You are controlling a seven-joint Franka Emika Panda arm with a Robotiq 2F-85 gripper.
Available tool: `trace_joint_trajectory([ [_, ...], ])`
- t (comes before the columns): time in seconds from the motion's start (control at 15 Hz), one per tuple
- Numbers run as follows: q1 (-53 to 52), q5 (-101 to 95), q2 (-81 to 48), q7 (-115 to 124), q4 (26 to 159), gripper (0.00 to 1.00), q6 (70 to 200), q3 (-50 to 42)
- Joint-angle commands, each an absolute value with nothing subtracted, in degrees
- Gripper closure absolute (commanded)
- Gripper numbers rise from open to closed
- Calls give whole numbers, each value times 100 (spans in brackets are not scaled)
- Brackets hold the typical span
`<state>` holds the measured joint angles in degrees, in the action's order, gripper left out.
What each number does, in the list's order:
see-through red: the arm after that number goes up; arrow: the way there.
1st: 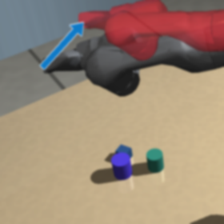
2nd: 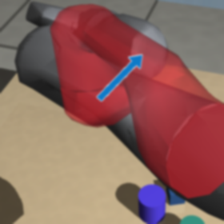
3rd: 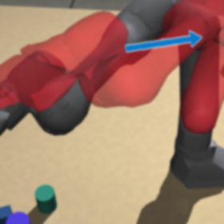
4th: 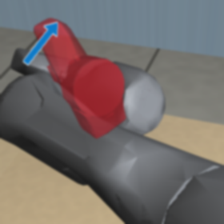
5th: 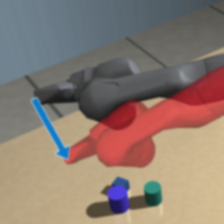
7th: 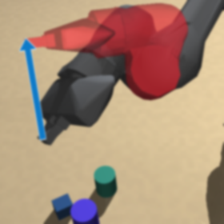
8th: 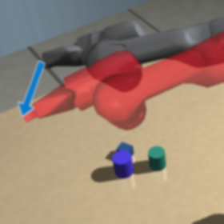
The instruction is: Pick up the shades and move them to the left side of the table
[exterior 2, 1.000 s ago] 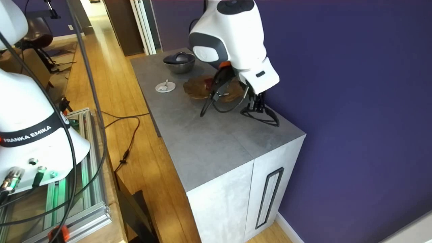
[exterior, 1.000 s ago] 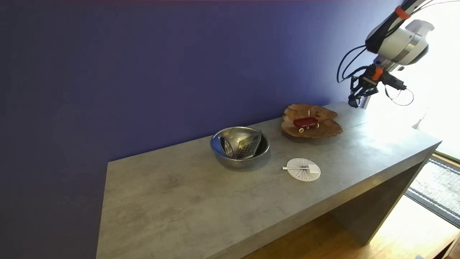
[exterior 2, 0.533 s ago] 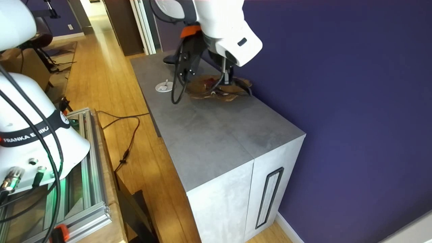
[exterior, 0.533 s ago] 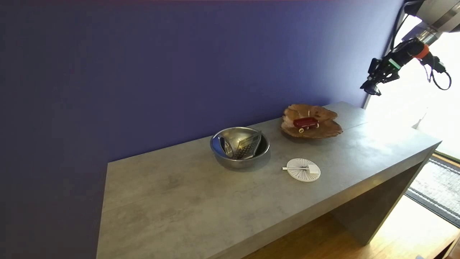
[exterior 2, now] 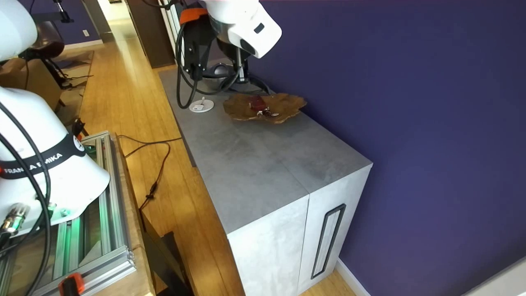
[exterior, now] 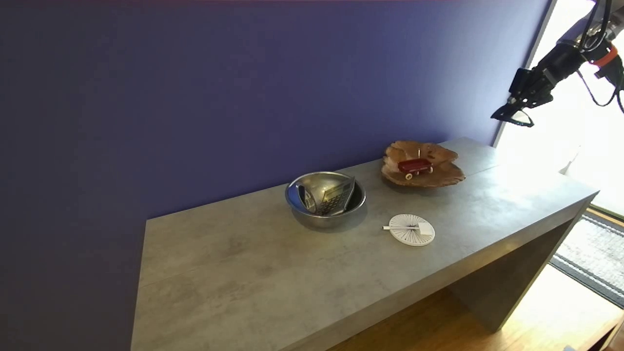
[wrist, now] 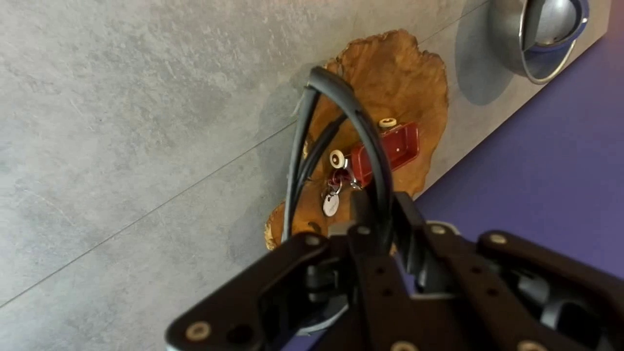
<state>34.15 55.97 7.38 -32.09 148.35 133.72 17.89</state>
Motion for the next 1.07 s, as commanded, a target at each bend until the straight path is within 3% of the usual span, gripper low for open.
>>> trace_joint_trajectory([
  [0.0,1897,5776,893,-3672,14849,96,13151,761],
  [0.6,-876,5750,1562,-3787,14768,96,13089,1090],
  [0.67,-810,5794,1416,-3612,14776,85,13259,943],
  [0.93,-1040,5785,1484,-3662,14768,85,13242,1034],
  [1.0,-1026,5784,1484,-3690,14768,96,13238,1017],
])
